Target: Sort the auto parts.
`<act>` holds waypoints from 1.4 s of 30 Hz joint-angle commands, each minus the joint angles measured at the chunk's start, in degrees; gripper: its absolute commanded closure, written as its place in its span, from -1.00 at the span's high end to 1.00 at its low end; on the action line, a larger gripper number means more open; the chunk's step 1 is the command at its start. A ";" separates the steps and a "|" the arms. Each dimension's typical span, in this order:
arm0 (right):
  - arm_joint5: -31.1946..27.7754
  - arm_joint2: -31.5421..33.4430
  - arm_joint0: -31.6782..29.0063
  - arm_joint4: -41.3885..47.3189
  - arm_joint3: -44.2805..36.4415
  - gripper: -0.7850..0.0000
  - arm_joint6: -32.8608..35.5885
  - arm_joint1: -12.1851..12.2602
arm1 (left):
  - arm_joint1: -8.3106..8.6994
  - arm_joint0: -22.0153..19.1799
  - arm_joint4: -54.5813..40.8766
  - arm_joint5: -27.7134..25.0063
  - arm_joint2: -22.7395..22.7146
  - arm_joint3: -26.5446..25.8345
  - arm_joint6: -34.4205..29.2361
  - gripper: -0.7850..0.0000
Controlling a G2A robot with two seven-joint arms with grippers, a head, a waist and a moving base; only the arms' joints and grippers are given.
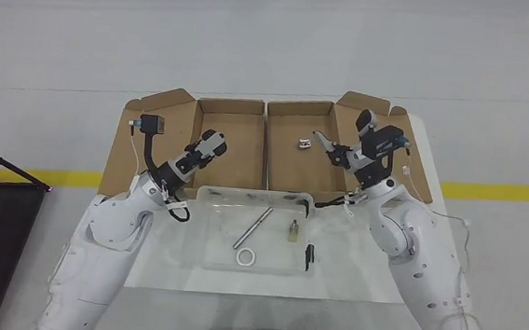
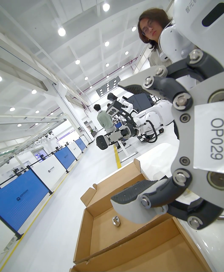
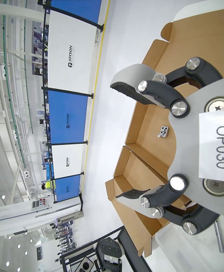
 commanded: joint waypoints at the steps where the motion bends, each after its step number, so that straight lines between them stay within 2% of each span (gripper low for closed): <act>1: 0.00 0.00 0.00 0.00 0.00 1.00 0.00 0.00 | 0.00 0.00 0.00 0.00 0.00 0.00 0.00 1.00; 6: 0.19 0.25 -0.12 0.91 0.54 1.00 -0.01 -0.03 | 0.00 0.00 0.00 0.00 0.00 0.00 0.00 1.00; 8: -0.07 2.40 0.32 2.23 2.78 1.00 -0.82 0.10 | 0.00 0.00 0.00 0.00 0.00 0.00 0.00 1.00; 15: -8.15 9.98 -0.91 3.19 10.99 1.00 -5.67 1.22 | 0.00 0.00 0.00 0.00 0.00 0.00 0.00 1.00; 20: -9.57 11.56 -0.91 2.16 12.50 1.00 -7.29 1.48 | 0.00 0.00 0.00 0.00 0.00 0.00 0.00 1.00; 22: -9.57 11.56 -0.91 2.16 12.50 1.00 -7.29 1.48 | 0.23 -0.31 6.12 -1.20 -0.09 -0.87 -0.97 1.00; 23: -9.57 11.56 -0.91 2.16 12.50 1.00 -7.29 1.48 | 0.46 -0.18 14.20 -2.82 0.05 -1.49 -1.27 1.00; 28: -9.57 11.56 -0.91 2.16 12.50 1.00 -7.29 1.48 | 0.46 1.56 26.57 -4.47 1.78 -2.52 3.02 1.00; 31: -9.57 11.56 -0.91 2.16 12.50 1.00 -7.29 1.48 | 0.18 2.88 25.68 -3.82 2.84 -2.53 6.51 1.00; 39: -9.57 11.56 -0.91 2.16 12.50 1.00 -7.29 1.48 | 0.21 2.79 26.22 -3.81 2.77 -2.62 6.46 1.00; 42: -9.57 11.56 -0.91 2.16 12.50 1.00 -7.29 1.48 | 0.53 2.92 35.43 -5.60 3.19 -3.01 5.52 1.00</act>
